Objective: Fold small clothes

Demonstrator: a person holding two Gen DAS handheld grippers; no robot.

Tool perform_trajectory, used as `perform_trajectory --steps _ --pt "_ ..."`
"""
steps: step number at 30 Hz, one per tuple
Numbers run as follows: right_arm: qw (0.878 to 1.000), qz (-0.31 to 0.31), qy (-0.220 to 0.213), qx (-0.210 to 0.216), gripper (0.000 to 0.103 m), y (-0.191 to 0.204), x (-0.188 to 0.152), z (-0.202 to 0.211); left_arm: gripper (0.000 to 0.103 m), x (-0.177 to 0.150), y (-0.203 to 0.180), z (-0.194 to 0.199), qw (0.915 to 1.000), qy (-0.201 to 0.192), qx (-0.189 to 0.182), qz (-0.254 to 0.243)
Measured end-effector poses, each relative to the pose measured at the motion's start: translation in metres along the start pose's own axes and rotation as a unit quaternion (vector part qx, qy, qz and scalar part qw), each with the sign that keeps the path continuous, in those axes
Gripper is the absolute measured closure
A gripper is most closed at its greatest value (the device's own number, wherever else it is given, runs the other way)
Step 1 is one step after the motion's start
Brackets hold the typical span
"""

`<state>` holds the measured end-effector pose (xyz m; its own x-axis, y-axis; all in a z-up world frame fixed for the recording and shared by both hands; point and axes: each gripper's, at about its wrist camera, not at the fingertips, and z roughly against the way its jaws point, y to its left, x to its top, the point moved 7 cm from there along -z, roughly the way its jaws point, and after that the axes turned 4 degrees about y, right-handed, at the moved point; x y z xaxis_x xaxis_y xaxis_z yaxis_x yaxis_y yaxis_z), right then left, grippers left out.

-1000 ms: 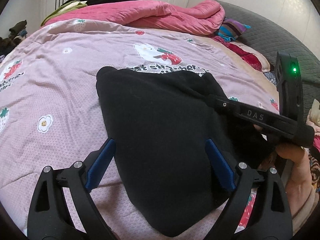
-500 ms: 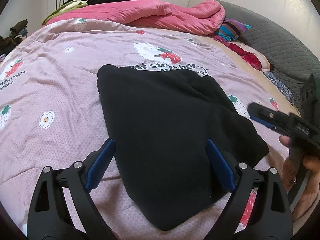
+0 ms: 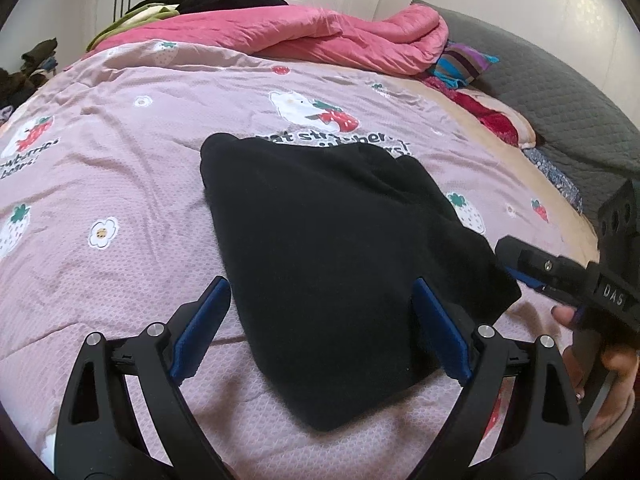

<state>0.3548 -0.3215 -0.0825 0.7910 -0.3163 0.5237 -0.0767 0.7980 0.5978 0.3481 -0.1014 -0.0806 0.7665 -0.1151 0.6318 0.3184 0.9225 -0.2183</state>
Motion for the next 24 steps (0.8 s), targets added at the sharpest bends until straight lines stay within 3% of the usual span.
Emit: perform_trajectory --steps 13,16,18,24 --pt "0.999 -0.021 0.025 0.002 0.033 -0.004 -0.009 -0.020 0.016 -0.009 -0.006 -0.004 0.9999 0.011 0.001 -0.006" --pt "0.999 -0.015 0.034 0.004 0.057 -0.005 -0.011 -0.024 0.016 -0.011 -0.007 -0.005 0.9999 0.013 0.001 -0.007" --pt "0.999 -0.002 0.035 -0.001 0.083 -0.003 -0.012 -0.026 0.016 -0.012 -0.009 -0.005 0.9999 0.012 0.000 -0.009" --pt "0.999 0.026 -0.024 0.010 0.090 0.009 0.001 0.001 0.016 -0.013 -0.016 -0.003 0.9998 0.011 -0.002 -0.015"
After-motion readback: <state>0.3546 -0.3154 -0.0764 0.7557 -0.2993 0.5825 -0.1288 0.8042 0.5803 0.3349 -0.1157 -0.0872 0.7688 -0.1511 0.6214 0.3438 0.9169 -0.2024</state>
